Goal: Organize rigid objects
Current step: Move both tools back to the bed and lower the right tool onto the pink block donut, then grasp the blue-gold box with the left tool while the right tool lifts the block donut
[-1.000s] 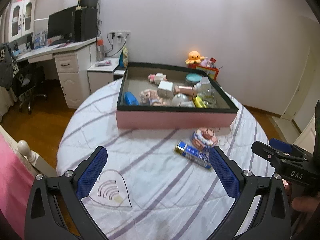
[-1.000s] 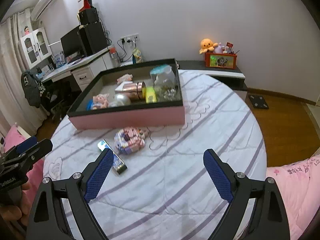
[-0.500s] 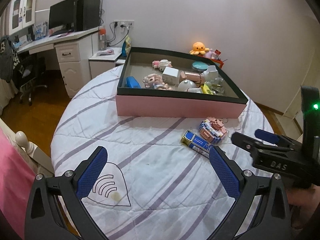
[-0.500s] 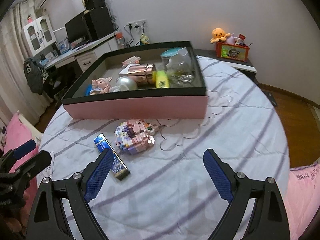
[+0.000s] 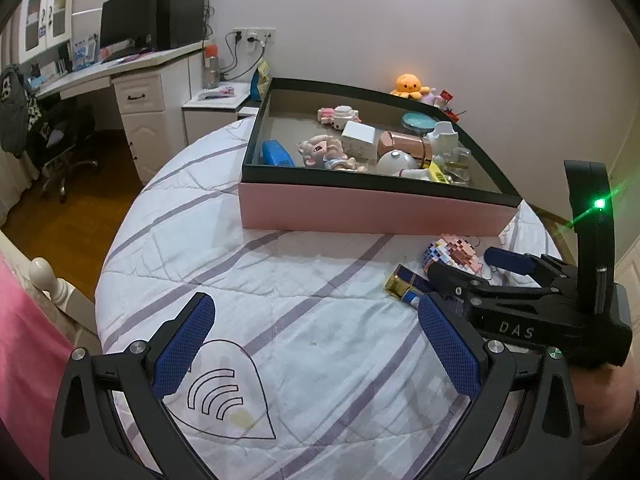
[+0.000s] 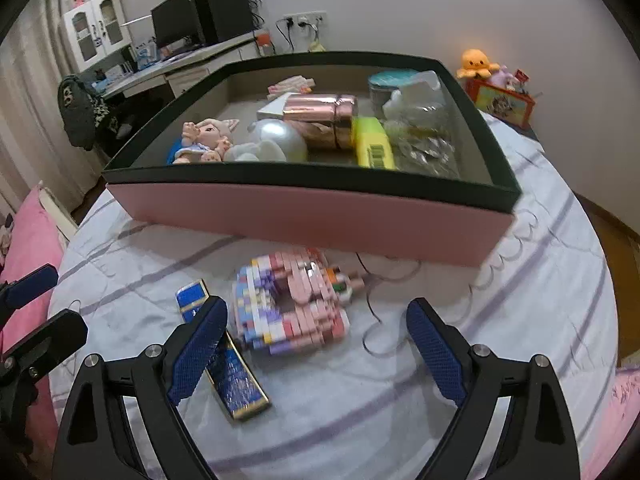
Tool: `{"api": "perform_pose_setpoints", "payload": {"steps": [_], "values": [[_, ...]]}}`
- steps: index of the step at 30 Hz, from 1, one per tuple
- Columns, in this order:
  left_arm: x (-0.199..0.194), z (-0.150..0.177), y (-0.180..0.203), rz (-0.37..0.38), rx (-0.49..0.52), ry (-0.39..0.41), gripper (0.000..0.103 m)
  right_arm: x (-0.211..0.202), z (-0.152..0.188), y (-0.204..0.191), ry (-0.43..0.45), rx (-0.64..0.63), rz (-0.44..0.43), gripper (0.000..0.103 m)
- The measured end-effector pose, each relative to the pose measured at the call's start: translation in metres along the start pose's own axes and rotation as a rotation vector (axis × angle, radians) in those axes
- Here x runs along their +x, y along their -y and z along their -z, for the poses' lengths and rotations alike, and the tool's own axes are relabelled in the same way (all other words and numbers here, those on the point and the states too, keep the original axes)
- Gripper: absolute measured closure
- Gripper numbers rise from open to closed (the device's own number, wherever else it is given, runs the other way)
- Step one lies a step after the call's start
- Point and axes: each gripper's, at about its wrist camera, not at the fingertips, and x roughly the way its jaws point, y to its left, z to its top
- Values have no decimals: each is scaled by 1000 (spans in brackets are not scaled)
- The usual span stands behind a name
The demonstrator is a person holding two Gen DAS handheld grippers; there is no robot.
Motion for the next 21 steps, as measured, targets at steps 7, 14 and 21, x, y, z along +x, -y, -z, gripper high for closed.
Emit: {"api": "perform_pose_setpoints", "payload": {"steps": [7, 14, 21], "values": [[9, -1, 10, 9, 17, -19, 0, -5, 8, 8, 0, -28, 28, 42], [14, -1, 34, 32, 67, -27, 0, -21, 20, 28, 21, 19, 55, 42], [30, 0, 64, 48, 120, -60, 0, -27, 23, 50, 28, 61, 75, 42]]}}
